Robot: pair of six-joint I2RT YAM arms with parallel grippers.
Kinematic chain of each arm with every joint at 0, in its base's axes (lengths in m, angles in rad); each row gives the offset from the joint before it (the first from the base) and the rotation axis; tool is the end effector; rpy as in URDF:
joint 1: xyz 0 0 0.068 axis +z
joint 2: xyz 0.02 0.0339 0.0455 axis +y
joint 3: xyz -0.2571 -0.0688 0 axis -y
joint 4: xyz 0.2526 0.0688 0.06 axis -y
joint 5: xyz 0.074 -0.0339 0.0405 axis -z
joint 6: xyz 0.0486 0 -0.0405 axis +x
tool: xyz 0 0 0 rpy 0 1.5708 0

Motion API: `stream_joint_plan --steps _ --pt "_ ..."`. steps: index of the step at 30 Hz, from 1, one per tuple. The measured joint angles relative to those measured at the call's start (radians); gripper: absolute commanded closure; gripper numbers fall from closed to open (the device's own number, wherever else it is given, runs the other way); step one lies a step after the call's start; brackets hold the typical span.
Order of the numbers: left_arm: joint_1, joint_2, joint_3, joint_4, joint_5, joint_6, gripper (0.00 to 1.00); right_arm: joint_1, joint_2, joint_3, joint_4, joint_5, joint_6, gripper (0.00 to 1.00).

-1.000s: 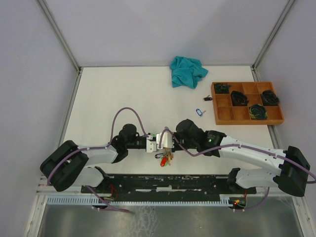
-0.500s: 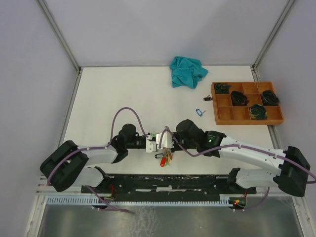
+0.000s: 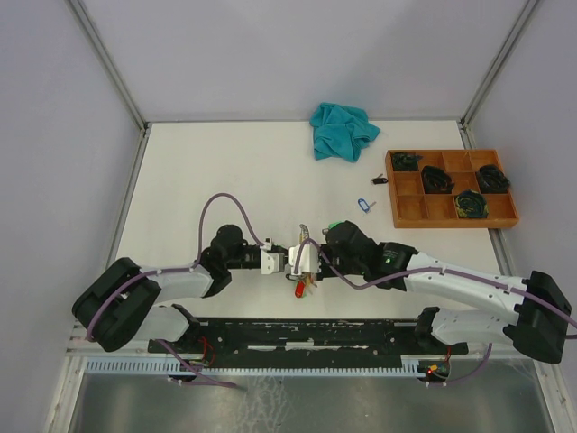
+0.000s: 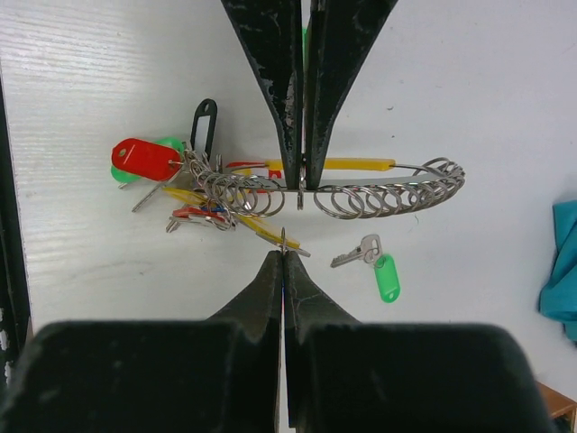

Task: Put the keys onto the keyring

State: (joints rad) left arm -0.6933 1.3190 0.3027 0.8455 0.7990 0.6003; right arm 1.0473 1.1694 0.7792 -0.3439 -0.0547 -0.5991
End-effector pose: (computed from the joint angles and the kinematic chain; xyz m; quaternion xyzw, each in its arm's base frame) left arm 0.1672 -0.1842 0.1610 0.6246 0.4113 -0.3248 0.5790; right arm 0.1312 0.2325 0.2275 -0.6774 0.6129 0.1146 0.3904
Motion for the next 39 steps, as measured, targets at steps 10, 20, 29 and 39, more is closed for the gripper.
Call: stream_joint_plan --steps 10,20,29,39 --pt "0.013 0.002 0.000 0.003 0.051 -0.023 0.97 0.000 -0.031 0.000 0.014 -0.016 -0.002 0.99" --pt "0.013 0.005 0.000 0.002 0.069 -0.027 0.97 0.000 -0.018 0.000 0.014 -0.039 -0.002 0.99" --pt "0.013 0.005 0.000 0.002 0.073 -0.027 0.97 0.000 -0.006 0.000 0.014 -0.040 -0.002 0.99" --pt "0.013 0.009 0.000 0.002 0.073 -0.027 0.97 0.000 -0.011 0.000 0.015 -0.039 -0.002 0.99"
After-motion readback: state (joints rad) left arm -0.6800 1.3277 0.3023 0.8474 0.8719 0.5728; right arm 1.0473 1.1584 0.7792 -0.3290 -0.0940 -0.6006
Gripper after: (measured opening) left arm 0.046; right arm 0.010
